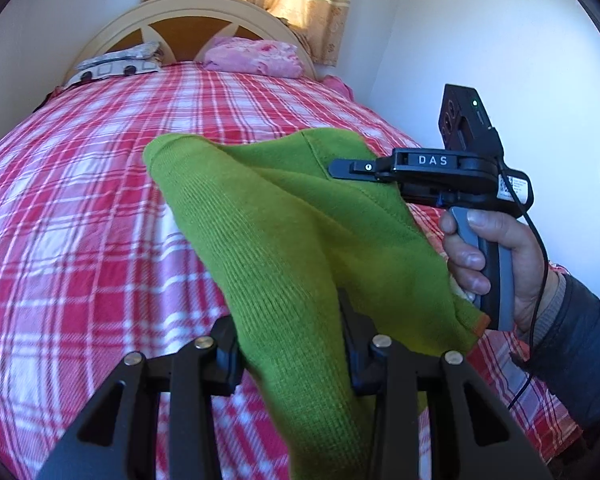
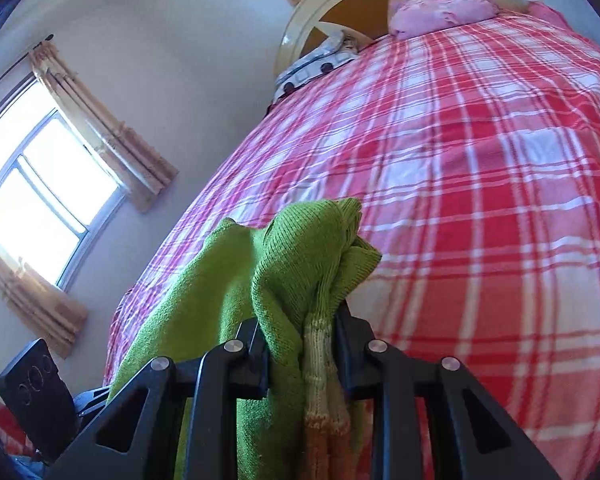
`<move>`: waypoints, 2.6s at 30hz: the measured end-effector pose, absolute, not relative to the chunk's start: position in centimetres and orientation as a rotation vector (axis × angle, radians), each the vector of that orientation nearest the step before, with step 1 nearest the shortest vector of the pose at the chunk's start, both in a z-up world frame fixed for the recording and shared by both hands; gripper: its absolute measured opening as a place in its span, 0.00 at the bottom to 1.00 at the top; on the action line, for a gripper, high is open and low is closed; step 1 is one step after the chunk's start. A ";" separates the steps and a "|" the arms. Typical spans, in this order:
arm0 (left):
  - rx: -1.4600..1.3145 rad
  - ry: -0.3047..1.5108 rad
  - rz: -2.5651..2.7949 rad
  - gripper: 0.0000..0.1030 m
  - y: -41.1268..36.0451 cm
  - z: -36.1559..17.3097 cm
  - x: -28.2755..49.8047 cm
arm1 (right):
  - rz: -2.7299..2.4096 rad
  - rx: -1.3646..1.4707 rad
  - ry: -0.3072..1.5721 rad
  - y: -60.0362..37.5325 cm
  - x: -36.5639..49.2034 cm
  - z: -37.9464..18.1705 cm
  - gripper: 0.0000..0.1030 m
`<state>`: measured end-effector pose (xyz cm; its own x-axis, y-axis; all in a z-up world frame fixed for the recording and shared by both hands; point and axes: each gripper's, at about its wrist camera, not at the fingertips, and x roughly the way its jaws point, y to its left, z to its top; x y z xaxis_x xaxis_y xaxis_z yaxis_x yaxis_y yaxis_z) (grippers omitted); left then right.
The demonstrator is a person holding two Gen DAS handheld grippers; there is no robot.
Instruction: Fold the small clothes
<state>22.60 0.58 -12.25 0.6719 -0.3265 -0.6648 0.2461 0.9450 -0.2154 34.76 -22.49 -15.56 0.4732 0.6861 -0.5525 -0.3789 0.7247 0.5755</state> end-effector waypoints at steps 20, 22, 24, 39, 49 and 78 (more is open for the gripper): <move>-0.190 0.713 -0.166 0.38 9.4 -11.7 16.6 | 0.848 0.362 0.864 -9.8 31.6 -13.8 0.25; -0.200 0.710 -0.152 0.38 10.2 -11.8 16.2 | 0.858 0.353 0.868 -8.6 31.4 -13.9 0.25; -0.212 0.709 -0.139 0.38 11.0 -12.0 15.8 | 0.866 0.342 0.871 -7.4 31.3 -13.8 0.25; -0.266 0.693 -0.042 0.38 16.9 -13.0 13.6 | 0.959 0.265 0.901 2.0 31.8 -13.8 0.25; -0.292 0.692 -0.007 0.38 19.0 -13.9 12.5 | 0.997 0.216 0.925 6.2 31.9 -14.4 0.25; -0.335 0.722 0.036 0.38 21.5 -16.8 10.1 | 1.041 0.174 0.992 11.1 31.5 -17.1 0.25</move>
<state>10.12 21.50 -16.82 0.7522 -0.0823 -0.6538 -0.1471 0.9462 -0.2884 31.54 11.06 -17.13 0.1345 0.7857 -0.6039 -0.6408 0.5338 0.5518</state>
